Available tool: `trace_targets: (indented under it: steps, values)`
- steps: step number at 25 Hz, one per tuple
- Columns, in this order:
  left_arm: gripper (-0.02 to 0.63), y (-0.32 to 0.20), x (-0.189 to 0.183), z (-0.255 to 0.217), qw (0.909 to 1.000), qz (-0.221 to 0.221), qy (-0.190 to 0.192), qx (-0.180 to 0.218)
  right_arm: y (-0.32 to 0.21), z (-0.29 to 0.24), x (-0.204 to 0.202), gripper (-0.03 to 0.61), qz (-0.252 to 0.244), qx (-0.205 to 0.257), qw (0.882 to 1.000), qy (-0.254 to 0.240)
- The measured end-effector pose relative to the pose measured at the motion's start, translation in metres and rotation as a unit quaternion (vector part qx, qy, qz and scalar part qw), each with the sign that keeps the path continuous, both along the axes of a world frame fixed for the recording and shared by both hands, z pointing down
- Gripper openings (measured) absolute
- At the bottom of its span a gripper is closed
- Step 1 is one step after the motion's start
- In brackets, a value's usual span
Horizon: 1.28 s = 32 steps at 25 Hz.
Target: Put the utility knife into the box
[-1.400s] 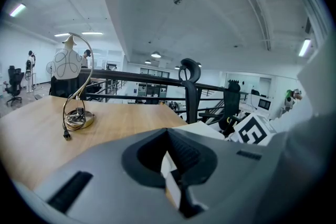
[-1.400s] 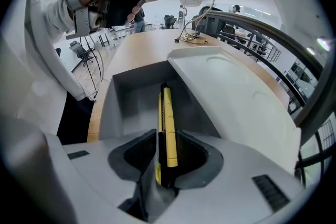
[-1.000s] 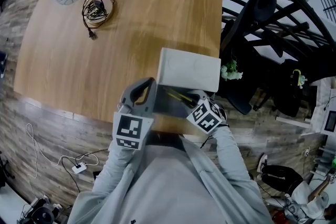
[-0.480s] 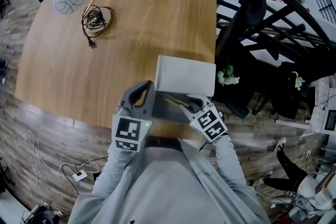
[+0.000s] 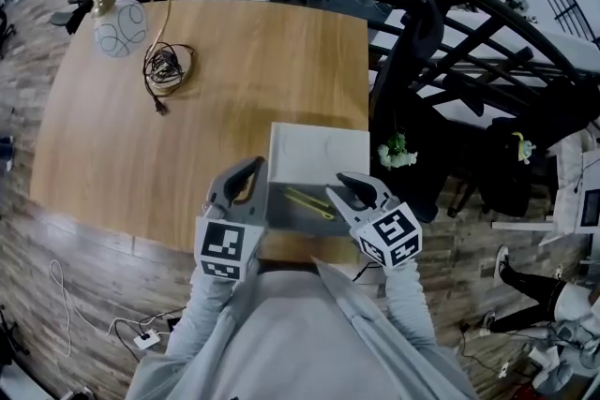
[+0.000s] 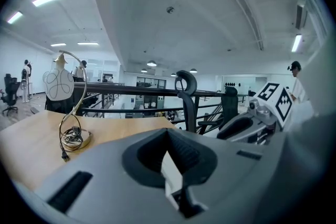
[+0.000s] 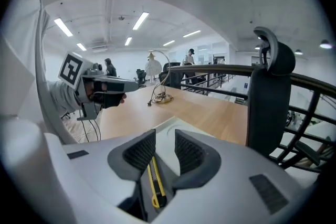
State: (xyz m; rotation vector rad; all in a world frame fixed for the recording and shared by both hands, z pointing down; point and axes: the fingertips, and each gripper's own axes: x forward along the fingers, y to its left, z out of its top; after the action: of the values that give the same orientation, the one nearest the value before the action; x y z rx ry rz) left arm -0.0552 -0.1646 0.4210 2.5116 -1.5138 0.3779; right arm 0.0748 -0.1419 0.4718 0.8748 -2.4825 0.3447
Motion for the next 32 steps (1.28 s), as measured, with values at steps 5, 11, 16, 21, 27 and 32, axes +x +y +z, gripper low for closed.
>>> trace_targets:
  steps: [5,11,16,21,27,32]
  values:
    - [0.018,0.000,0.003,-0.013,0.9999,-0.001,0.007,0.010,-0.009,-0.038,0.017,0.121,0.040,0.039,0.997,-0.047]
    - [0.018,-0.003,0.010,-0.035,0.9994,0.007,0.015,0.030,-0.017,-0.086,0.036,0.099,0.088,0.102,0.985,-0.105]
    - [0.018,-0.005,0.016,-0.046,0.9986,0.015,0.021,0.047,-0.016,-0.119,0.046,0.067,0.115,0.157,0.973,-0.125]
    - [0.018,-0.006,0.022,-0.053,0.9978,0.020,0.030,0.055,-0.014,-0.135,0.057,0.038,0.143,0.196,0.962,-0.126]
    - [0.018,-0.007,0.028,-0.056,0.9972,0.024,0.037,0.059,-0.013,-0.141,0.067,0.017,0.169,0.212,0.953,-0.137]
    - [0.018,-0.006,0.025,-0.055,0.9973,0.020,0.039,0.058,-0.012,-0.139,0.069,0.017,0.180,0.212,0.951,-0.138]
